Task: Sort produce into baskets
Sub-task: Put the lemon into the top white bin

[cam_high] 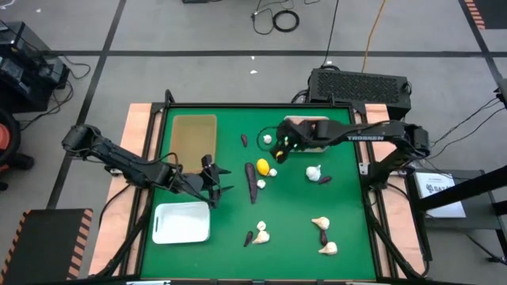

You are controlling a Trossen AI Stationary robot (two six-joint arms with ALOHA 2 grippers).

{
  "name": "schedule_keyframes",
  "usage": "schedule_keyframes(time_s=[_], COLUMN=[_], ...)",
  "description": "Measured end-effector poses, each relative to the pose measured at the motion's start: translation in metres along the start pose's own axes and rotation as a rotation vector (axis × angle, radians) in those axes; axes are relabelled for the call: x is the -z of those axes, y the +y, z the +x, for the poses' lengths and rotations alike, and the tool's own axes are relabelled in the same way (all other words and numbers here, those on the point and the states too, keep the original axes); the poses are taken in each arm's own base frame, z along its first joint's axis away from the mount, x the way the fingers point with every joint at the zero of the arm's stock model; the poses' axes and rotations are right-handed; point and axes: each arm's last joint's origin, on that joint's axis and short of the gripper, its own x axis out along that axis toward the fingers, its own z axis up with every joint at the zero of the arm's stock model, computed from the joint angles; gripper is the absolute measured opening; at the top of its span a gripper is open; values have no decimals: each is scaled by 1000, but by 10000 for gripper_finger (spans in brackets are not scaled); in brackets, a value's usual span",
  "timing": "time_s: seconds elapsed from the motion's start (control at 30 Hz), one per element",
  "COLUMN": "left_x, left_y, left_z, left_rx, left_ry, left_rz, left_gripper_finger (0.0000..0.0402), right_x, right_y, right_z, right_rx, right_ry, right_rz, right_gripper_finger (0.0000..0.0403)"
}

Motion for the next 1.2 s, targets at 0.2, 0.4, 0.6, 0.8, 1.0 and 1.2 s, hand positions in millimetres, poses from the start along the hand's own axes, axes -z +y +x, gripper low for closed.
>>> schedule_keyframes(time_s=[0.2,0.4,0.6,0.8,1.0,1.2], left_x=[3,4,21,21,19,19], left_y=[-1,5,22,30,30,29], left_z=[-3,-25,-48,-62,-63,-63], left_rx=[9,-26,-60,-29,-23,13], left_ry=[-26,-96,-156,-237,-251,-245], left_rz=[0,27,-51,-110,-100,-95], left_gripper_finger=[251,251,251,251,251,251], right_x=[9,20,26,27,32,37], right_y=[37,57,59,62,64,65], right_z=[17,52,72,80,93,105], right_rx=[-107,-112,-81,-88,-68,-42], right_ry=[-47,-28,5,-2,11,24], right_rz=[-17,-41,-41,-24,-29,-38], right_gripper_finger=[341,341,341,341,341,341])
